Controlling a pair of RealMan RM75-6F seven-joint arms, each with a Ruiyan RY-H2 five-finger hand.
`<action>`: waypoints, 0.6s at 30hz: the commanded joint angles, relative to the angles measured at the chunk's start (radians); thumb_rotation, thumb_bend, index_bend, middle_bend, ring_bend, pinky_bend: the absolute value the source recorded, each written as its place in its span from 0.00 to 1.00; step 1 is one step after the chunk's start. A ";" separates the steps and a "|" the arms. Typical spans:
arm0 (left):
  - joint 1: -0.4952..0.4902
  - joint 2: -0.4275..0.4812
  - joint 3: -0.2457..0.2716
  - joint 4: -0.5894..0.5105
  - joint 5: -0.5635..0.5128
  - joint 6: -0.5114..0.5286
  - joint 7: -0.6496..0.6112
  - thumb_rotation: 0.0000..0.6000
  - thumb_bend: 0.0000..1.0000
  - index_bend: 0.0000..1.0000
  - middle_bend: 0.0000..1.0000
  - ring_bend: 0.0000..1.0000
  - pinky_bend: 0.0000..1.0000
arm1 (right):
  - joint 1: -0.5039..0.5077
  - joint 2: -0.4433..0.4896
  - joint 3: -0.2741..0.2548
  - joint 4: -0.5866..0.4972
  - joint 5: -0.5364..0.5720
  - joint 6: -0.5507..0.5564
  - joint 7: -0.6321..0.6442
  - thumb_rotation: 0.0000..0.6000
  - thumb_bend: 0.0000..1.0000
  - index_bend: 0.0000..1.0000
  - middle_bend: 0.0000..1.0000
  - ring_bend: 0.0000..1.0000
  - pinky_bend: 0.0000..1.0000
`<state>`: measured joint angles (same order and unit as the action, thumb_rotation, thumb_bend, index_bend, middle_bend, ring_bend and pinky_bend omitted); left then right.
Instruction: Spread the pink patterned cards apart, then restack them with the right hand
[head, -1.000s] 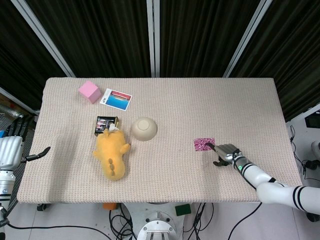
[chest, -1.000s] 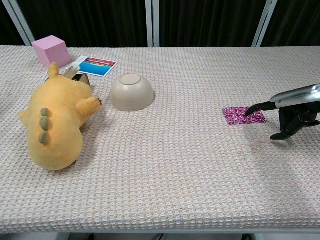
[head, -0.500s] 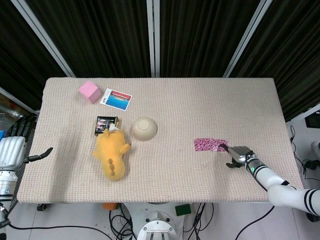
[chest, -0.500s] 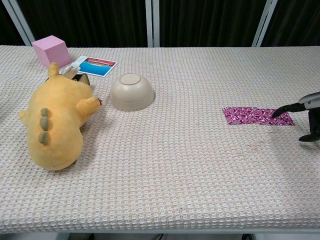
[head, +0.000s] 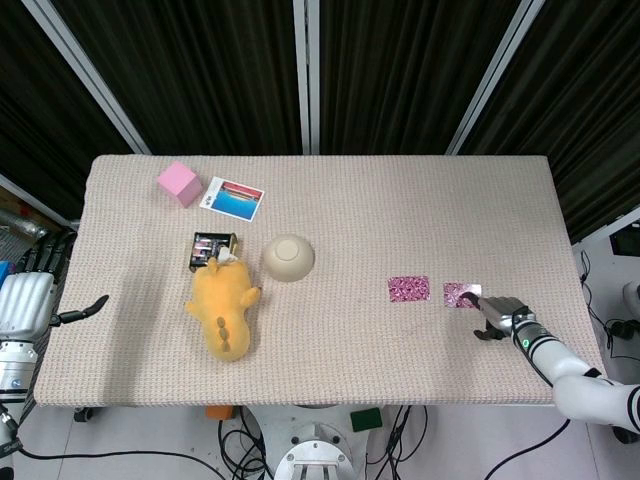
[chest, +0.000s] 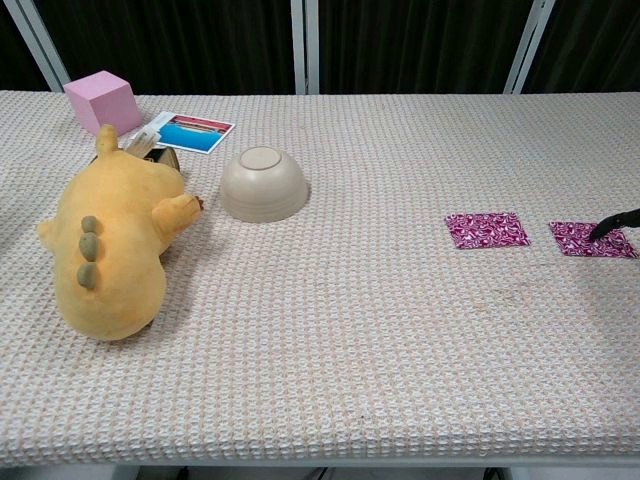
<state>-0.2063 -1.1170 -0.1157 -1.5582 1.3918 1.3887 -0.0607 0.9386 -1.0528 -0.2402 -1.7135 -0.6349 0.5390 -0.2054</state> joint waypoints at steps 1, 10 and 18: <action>-0.001 0.000 0.000 -0.001 0.001 -0.001 0.002 0.56 0.13 0.03 0.04 0.00 0.14 | -0.037 0.005 0.042 -0.019 -0.063 0.057 0.034 1.00 1.00 0.00 1.00 0.99 0.90; -0.002 0.004 0.001 -0.006 0.006 -0.004 -0.004 0.52 0.13 0.03 0.04 0.00 0.14 | -0.023 -0.020 0.118 -0.018 -0.154 0.014 0.060 1.00 1.00 0.00 1.00 0.99 0.90; 0.003 0.014 0.006 0.009 -0.007 -0.022 -0.043 0.46 0.13 0.03 0.04 0.00 0.14 | 0.043 -0.055 0.124 0.017 -0.128 -0.093 0.068 1.00 1.00 0.00 1.00 0.99 0.90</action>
<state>-0.2039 -1.1037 -0.1099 -1.5503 1.3860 1.3667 -0.1026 0.9758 -1.1021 -0.1165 -1.7019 -0.7669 0.4526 -0.1380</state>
